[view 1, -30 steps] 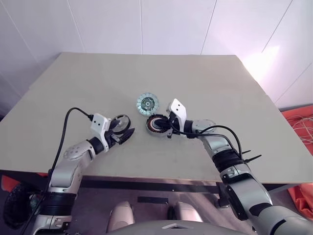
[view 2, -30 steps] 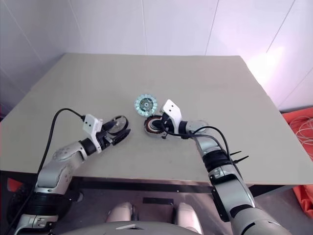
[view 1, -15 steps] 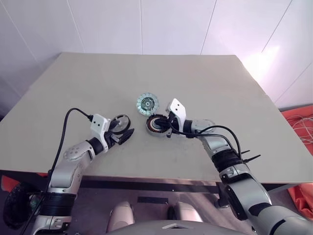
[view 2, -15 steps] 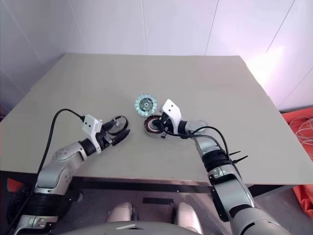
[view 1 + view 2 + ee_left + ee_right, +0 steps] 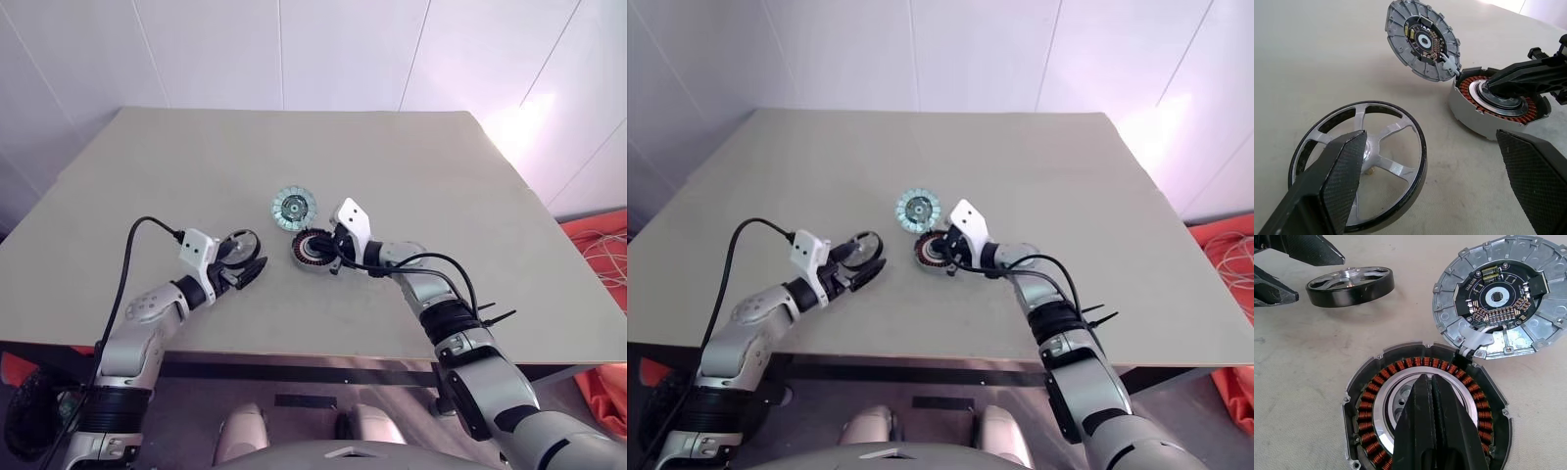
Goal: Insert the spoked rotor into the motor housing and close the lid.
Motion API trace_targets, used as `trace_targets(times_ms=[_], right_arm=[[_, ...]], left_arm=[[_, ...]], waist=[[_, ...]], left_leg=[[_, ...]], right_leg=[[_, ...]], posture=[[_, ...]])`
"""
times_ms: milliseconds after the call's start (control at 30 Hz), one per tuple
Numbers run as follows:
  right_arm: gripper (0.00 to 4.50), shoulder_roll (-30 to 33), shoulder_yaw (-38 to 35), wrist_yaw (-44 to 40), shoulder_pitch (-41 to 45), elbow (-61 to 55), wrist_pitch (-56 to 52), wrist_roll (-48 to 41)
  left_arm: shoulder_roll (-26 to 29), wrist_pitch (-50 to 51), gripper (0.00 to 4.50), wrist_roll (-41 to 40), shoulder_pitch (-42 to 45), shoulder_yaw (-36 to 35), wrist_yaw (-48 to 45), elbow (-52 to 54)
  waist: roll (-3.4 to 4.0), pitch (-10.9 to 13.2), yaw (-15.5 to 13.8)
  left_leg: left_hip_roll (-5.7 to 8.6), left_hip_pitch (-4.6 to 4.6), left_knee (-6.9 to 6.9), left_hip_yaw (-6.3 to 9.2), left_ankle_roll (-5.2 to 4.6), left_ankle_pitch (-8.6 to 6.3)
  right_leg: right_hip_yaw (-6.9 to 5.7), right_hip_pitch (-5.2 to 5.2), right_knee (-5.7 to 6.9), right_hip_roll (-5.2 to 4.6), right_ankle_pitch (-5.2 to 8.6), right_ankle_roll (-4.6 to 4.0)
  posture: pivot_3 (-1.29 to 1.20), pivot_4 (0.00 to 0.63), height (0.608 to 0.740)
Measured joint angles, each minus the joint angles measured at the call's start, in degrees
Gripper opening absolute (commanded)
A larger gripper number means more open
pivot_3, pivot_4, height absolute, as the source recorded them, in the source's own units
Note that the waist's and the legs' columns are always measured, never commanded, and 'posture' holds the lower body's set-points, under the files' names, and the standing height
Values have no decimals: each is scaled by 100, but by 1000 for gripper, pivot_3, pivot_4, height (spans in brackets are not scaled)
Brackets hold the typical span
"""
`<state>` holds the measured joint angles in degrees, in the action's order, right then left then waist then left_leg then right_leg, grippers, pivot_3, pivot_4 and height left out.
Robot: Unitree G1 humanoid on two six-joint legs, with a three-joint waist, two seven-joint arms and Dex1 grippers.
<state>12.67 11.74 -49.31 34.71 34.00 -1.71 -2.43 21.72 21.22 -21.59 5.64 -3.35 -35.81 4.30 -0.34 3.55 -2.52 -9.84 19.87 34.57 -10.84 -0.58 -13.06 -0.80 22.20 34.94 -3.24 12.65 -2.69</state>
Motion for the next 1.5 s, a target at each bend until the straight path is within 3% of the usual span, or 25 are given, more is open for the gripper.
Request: trace_targets(times_ms=[567,1000,1200,1500], right_arm=[[49,-153,-28,22,153,-97,-140,-6],[49,-325,-104,63,239,546,156,-11],[49,-148,-262,-160,141,-227,-230,-272],[49,278,-537,-183,41,-1519,-869,-687]], left_arm=[[-1,-88,4500,14,0,0,-17,-142],[17,-77,4500,13,-46,-61,10,-120],[10,148,4500,-23,16,-280,315,-112],[49,1731,4500,-918,190,-807,712,369]], waist=[[2,1,-1],[-1,0,15],[3,2,-1],[3,3,-16]], left_leg=[[-1,20,0,1,0,0],[-2,-18,-1,5,10,6],[-3,30,-1,19,14,10],[-2,26,-3,31,25,16]], right_leg=[[-3,17,-1,0,0,0],[-4,-12,2,0,-5,-8],[-22,22,0,0,-7,-11],[-33,11,-5,0,-4,-14]], posture=[[0,0,740],[0,0,740],[0,0,740],[0,0,740]])
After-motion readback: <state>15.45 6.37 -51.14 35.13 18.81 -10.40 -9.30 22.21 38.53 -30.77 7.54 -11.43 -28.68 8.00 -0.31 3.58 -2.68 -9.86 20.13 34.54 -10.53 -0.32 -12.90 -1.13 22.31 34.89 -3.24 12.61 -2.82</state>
